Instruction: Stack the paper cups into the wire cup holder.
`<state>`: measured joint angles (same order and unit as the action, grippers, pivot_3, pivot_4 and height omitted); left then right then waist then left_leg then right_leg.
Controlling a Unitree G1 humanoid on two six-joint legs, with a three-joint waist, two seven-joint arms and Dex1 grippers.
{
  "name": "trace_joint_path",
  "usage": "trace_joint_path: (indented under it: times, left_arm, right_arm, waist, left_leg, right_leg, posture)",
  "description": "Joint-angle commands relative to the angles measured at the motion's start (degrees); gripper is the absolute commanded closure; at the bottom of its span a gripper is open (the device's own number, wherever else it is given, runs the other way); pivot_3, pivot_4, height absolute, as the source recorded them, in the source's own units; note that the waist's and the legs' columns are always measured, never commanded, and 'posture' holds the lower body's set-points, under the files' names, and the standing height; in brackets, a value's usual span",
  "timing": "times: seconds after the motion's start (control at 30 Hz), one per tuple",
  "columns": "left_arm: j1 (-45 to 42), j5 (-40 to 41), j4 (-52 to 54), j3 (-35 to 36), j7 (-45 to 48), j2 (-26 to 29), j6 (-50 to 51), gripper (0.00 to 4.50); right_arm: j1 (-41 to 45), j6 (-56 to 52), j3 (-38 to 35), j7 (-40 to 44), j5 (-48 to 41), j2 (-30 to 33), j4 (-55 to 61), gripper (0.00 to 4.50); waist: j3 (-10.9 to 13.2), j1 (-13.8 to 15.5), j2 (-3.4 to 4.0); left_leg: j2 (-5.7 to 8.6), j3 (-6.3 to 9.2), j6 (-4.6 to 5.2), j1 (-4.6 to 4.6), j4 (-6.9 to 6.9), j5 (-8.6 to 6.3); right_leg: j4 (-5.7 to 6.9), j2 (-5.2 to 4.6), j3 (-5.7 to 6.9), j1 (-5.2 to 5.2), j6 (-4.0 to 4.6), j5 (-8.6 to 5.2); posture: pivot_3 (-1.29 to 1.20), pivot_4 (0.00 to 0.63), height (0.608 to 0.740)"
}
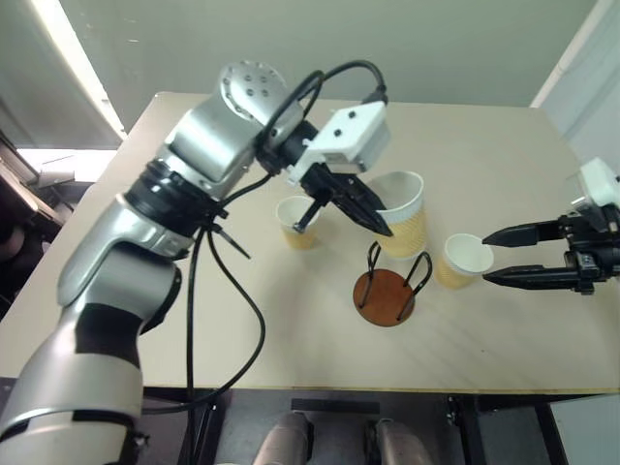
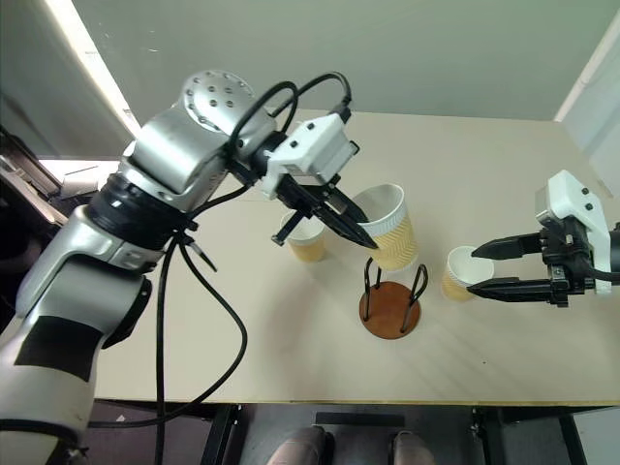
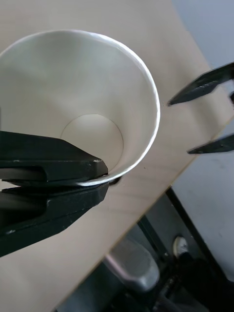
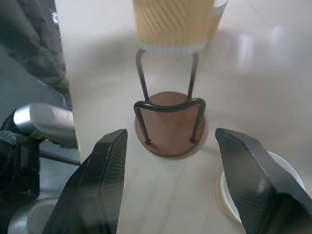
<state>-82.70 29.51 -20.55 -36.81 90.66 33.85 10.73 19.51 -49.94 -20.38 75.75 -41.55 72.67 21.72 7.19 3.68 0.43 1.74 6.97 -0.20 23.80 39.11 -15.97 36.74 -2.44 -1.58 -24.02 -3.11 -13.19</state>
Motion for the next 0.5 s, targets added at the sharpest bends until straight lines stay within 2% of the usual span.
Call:
trace_joint_path:
  times: [0.03,0.27,0.5]
  left_arm:
    - [-2.69,-1.19,-2.59,-0.46,1.84,-1.97,-4.37,4.44]
    - [-3.39,-1.58,-4.92,-4.18,1.84,-4.20,-8.03,4.44]
    - [-2.99,-2.65,-4.47,-9.45,1.84,-3.45,-12.46,4.44]
  right_arm:
    - [-1.84,-0.83,-5.20,-0.96,-1.53,0.67,2.85,1.52]
    - [-4.40,-1.96,-8.67,-2.52,-2.85,0.74,4.67,1.52]
    - [-3.42,-0.93,-7.04,-3.68,-2.70,1.17,3.73,1.52]
  waist:
    - [0.00,0.07,0.00]
    - [0.01,0.21,-0.01]
    - [0.01,0.24,-0.01]
  left_leg:
    - [0.00,0.00,0.01,0.01,0.03,-0.01]
    - [0.01,-0.04,0.06,0.05,0.06,-0.03]
    - [0.01,-0.05,0.07,0.06,0.08,-0.03]
  right_leg:
    - [0.00,0.00,0.00,0.00,-0.01,0.00]
    - [-0.01,0.00,-0.01,-0.01,-0.08,-0.01]
    - [0.01,0.00,-0.02,-0.01,-0.12,-0.02]
  posture:
    - [0.00,0.150,0.740]
    - [0.00,0.150,0.740]
    - [0.00,0.150,0.740]
